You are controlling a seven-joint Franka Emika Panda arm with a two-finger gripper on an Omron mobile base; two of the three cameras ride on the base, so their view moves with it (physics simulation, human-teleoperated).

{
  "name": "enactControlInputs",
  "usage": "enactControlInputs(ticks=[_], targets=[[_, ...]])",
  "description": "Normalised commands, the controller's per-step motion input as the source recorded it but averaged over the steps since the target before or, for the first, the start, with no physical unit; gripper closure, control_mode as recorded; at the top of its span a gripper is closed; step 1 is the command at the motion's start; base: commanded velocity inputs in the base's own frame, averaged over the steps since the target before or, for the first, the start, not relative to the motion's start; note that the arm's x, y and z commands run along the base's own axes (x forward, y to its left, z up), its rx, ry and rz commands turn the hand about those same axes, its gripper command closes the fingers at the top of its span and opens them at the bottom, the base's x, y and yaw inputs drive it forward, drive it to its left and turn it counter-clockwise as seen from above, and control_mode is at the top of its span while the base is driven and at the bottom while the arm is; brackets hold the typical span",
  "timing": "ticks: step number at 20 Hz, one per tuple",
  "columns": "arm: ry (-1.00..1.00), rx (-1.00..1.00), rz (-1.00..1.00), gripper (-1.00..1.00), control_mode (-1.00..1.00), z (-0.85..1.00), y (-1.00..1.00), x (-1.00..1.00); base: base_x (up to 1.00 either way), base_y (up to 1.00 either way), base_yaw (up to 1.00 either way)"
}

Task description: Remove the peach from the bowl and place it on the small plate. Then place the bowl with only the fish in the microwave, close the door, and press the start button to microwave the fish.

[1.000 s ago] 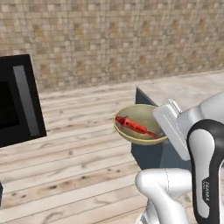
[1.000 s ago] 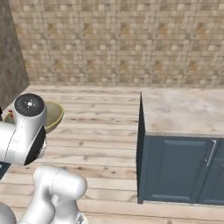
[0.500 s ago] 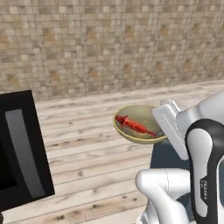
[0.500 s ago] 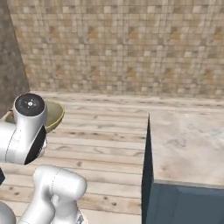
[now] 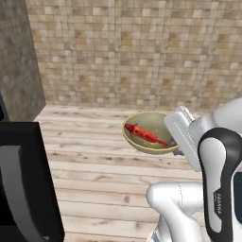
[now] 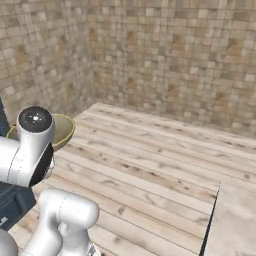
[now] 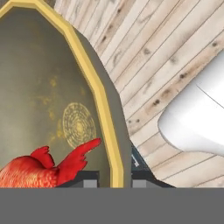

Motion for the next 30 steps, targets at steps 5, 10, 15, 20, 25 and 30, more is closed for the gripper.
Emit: enactControlInputs(ticks=[5,10,15,20,25,30], targets=[[0.00,0.00,0.00,1.00,1.00,0.00,0.00,0.00,0.35,0.00,0.65],[0.00,0.00,0.00,1.00,1.00,0.00,0.00,0.00,0.38,0.00,0.71],[0.00,0.00,0.00,1.00,1.00,0.00,0.00,0.00,0.52,-0.19,0.68],[0.00,0.00,0.00,1.00,1.00,0.00,0.00,0.00,0.82,-0.33,0.54],[0.00,0.00,0.00,1.00,1.00,0.00,0.00,0.00,0.63,-0.06,0.54],[0.00,0.00,0.00,1.00,1.00,0.00,0.00,0.00,0.72,0.00,0.57]])
